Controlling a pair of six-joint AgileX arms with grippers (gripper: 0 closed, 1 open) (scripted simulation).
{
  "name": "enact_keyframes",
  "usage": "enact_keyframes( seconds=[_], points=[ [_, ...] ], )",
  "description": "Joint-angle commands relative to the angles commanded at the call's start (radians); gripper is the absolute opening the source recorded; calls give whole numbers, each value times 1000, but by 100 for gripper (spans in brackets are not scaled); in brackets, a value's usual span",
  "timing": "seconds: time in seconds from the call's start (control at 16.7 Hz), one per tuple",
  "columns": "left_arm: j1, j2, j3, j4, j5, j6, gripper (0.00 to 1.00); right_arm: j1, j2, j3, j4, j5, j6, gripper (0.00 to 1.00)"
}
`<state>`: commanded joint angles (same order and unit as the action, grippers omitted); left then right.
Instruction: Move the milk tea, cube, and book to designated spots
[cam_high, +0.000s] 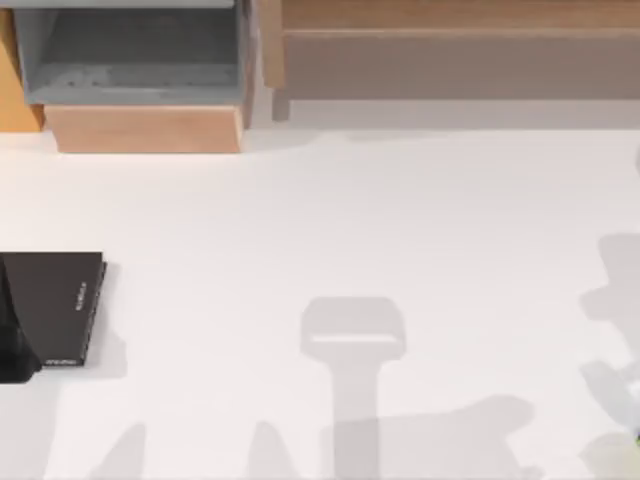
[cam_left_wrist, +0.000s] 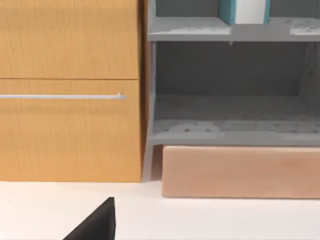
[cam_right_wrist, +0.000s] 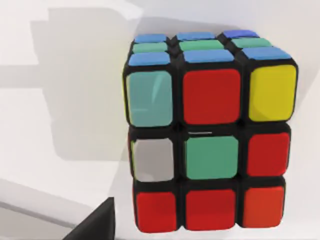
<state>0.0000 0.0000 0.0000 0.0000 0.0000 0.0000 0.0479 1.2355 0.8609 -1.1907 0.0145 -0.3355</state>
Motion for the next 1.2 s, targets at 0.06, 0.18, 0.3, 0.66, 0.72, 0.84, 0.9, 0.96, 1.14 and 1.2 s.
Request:
enact_keyframes(
  seconds=[0.06,0.18,0.3,0.66,0.72,0.84,0.9,0.96,1.14,1.2],
  points=[
    [0,0,0,0,0,0,100,20,-4,-8,-6,-6,0,100],
    [0,0,0,0,0,0,100,40,-9,-17,1,-14,-2,100],
    [0,0,0,0,0,0,100,40,-9,-17,1,-14,-2,100],
    [0,0,0,0,0,0,100,39,4,-49,43,-14,-2,100],
    [0,0,0,0,0,0,100,40,12,-73,77,-14,-2,100],
    [0,0,0,0,0,0,100,41,33,-131,166,-14,1,100],
    [0,0,0,0,0,0,100,42,44,-160,207,-14,1,100],
    [0,0,0,0,0,0,100,43,53,-185,240,-14,2,100],
    [0,0,0,0,0,0,100,43,65,-214,273,-14,3,100],
    [0,0,0,0,0,0,100,43,65,-214,273,-14,3,100]
  ],
)
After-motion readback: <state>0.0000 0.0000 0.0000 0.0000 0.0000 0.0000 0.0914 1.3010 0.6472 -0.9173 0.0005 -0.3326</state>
